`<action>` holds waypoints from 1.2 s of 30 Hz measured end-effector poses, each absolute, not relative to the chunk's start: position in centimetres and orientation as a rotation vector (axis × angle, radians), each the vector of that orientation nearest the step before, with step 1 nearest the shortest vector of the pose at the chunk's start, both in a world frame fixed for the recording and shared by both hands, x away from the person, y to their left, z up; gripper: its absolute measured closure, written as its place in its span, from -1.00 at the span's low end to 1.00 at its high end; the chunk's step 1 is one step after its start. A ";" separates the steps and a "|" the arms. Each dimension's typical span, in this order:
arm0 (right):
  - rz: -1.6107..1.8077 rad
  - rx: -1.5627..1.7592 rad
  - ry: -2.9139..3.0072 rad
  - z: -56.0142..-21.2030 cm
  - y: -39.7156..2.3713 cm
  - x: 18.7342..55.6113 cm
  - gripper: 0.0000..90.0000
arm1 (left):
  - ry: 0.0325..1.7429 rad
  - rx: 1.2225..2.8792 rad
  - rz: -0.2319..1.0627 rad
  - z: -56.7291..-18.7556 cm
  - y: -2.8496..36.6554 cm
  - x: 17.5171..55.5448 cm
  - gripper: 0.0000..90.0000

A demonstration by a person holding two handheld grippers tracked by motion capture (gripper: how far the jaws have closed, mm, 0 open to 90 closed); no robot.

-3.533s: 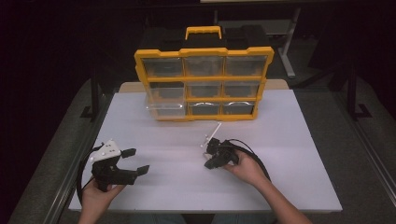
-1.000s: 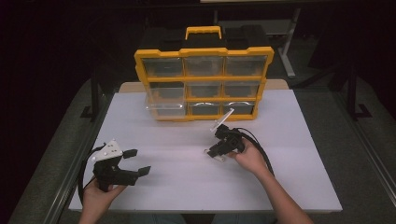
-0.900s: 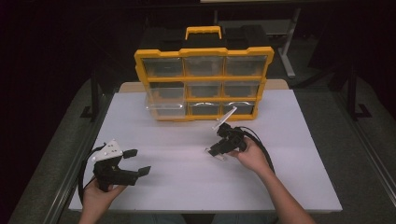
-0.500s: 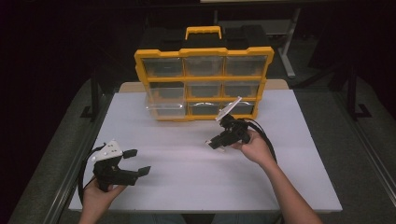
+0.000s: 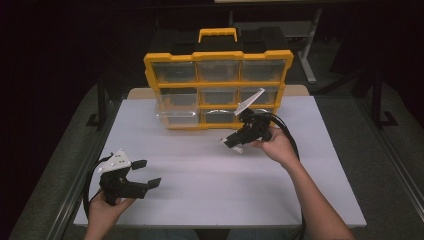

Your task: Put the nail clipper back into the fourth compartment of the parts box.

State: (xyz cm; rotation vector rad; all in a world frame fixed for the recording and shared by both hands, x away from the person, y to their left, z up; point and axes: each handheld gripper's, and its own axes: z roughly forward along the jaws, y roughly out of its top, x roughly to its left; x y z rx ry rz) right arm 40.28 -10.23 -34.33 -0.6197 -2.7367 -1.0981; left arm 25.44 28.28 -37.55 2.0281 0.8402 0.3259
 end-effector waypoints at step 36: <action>-1.196 -0.501 -2.798 -25.4 -8.1 42.6 0.69 | 0.843 2.024 0.326 -37.5 28.3 25.4 -0.60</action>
